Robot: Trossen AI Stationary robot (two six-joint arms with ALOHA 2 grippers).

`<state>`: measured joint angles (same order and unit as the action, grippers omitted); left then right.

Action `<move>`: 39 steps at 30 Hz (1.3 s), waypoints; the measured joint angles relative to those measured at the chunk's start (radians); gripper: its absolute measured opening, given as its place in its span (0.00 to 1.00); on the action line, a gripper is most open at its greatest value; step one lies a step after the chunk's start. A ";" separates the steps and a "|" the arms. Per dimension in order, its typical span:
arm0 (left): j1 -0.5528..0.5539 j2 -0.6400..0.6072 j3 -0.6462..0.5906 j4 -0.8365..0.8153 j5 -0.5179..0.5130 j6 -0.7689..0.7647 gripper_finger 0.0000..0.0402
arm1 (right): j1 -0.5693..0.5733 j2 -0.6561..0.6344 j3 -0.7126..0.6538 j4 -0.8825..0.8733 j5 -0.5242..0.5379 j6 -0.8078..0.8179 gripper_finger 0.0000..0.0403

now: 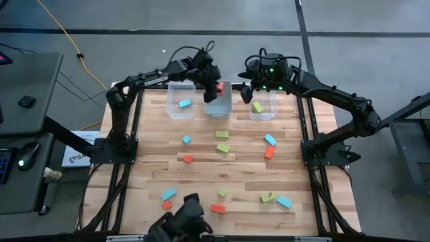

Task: Sort & place blocks by color
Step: Put the large orange rectangular block into the gray bin

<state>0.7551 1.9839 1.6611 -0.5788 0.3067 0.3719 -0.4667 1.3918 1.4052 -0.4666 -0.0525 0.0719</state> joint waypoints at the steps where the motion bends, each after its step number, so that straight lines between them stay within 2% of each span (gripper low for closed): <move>1: 0.000 0.018 0.000 0.000 0.003 0.003 0.21 | 0.000 0.000 0.000 -0.003 0.000 0.004 0.67; 9: 0.005 0.119 0.000 0.000 0.008 0.002 0.21 | 0.000 0.000 0.000 -0.012 0.000 0.026 0.67; 25: 0.017 0.179 0.000 0.000 0.008 0.009 0.21 | 0.000 0.000 0.000 -0.018 0.000 0.036 0.67; 39: 0.015 0.179 0.000 0.000 -0.054 0.016 0.33 | 0.000 0.000 0.000 -0.023 0.000 0.036 0.67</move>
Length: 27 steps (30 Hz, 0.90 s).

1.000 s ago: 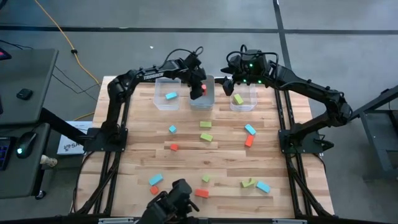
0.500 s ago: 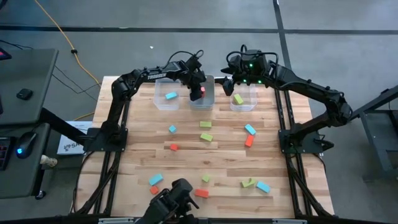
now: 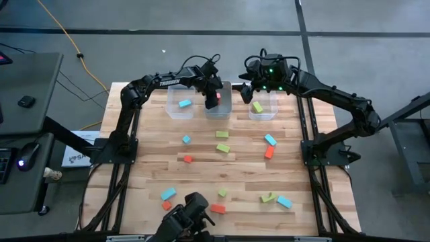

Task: Sort & place blocks by color
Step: Put the large orange rectangular block into the gray bin, then put the green arch block into the right transparent bin

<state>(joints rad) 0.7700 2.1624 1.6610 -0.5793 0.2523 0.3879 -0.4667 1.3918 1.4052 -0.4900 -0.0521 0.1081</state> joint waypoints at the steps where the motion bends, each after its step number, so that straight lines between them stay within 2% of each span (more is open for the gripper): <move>1: 0.000 0.000 0.000 0.000 0.000 0.000 0.34 | 0.000 0.000 0.000 0.000 0.000 0.000 0.67; 13: 0.000 0.000 0.013 -0.033 -0.003 -0.036 0.44 | 0.003 0.000 0.000 0.000 0.000 -0.001 0.67; 23: 0.002 -0.001 0.177 -0.213 -0.004 -0.006 0.46 | 0.003 0.000 0.000 -0.001 -0.009 -0.003 0.67; 27: 0.004 -0.001 0.266 -0.310 -0.040 0.016 0.46 | 0.003 0.000 0.000 -0.046 -0.030 0.000 0.67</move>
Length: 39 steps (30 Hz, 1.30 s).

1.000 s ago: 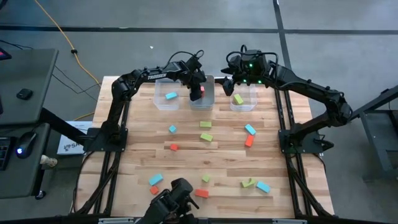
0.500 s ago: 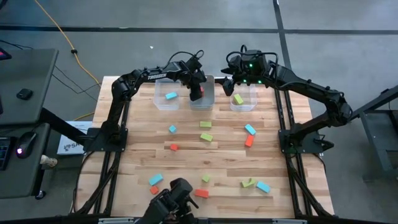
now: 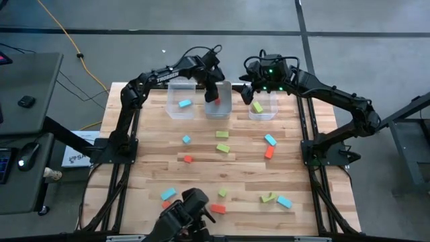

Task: Sort & place blocks by color
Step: Put the green arch block into the right transparent bin

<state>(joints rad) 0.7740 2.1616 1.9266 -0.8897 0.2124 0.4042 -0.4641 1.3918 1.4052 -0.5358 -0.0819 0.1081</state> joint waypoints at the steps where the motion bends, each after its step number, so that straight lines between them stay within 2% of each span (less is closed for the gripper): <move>1: 0.001 0.000 0.022 -0.029 -0.019 0.000 0.46 | 0.000 0.000 0.000 -0.020 -0.001 0.003 0.67; 5: 0.010 -0.001 0.115 -0.128 -0.076 0.000 0.46 | 0.003 -0.005 0.000 -0.129 -0.006 0.058 0.67; 10: 0.019 -0.020 0.202 -0.263 -0.086 -0.001 0.46 | 0.028 -0.005 0.000 -0.253 -0.007 0.150 0.67; 19: 0.018 -0.146 0.214 -0.284 -0.085 -0.060 0.46 | 0.110 -0.005 0.000 -0.420 0.003 0.258 0.67; 27: 0.010 -0.242 0.214 -0.401 -0.070 -0.138 0.46 | 0.158 -0.004 0.000 -0.449 -0.006 0.245 0.67; 33: -0.024 -0.286 0.214 -0.529 -0.069 -0.167 0.46 | 0.177 -0.004 0.000 -0.451 -0.007 0.178 0.67; 39: -0.079 -0.299 0.214 -0.632 -0.068 -0.195 0.46 | 0.208 -0.003 0.000 -0.545 -0.105 0.145 0.67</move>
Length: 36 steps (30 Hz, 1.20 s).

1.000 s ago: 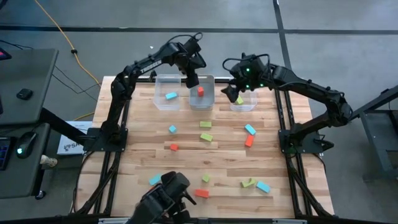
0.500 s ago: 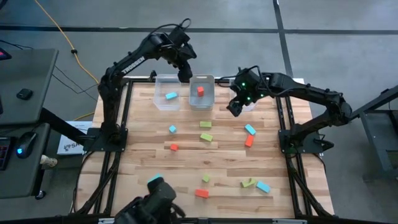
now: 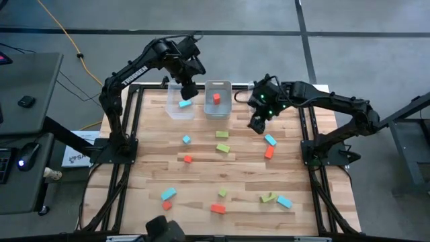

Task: Sort & place blocks by color
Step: Put the green arch block into the right transparent bin

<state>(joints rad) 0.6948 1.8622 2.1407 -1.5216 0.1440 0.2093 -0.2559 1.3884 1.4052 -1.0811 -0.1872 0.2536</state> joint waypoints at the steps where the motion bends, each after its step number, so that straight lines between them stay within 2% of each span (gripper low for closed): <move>1: -0.010 0.000 0.000 -0.003 0.000 -0.008 0.46 | 0.011 0.000 0.000 -0.026 0.000 -0.009 0.67; 8: -0.080 0.000 0.000 0.000 0.000 -0.042 0.46 | 0.119 0.000 0.000 -0.133 0.012 -0.075 0.67; 14: -0.124 0.000 0.000 0.003 -0.002 -0.050 0.46 | 0.232 0.001 0.000 -0.175 0.015 -0.067 0.67; 20: -0.155 0.000 0.000 0.003 -0.003 -0.050 0.46 | 0.358 0.001 0.000 -0.184 0.033 0.034 0.67; 26: -0.179 0.000 0.000 0.005 -0.002 -0.041 0.46 | 0.532 0.032 0.000 -0.190 0.107 0.077 0.67; 36: -0.249 0.000 0.000 0.029 -0.002 -0.050 0.46 | 0.758 0.158 0.000 -0.158 0.126 0.224 0.67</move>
<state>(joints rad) 0.4462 1.8626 2.1403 -1.4922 0.1417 0.1596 0.5026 1.5463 1.4052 -1.2392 -0.0612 0.4779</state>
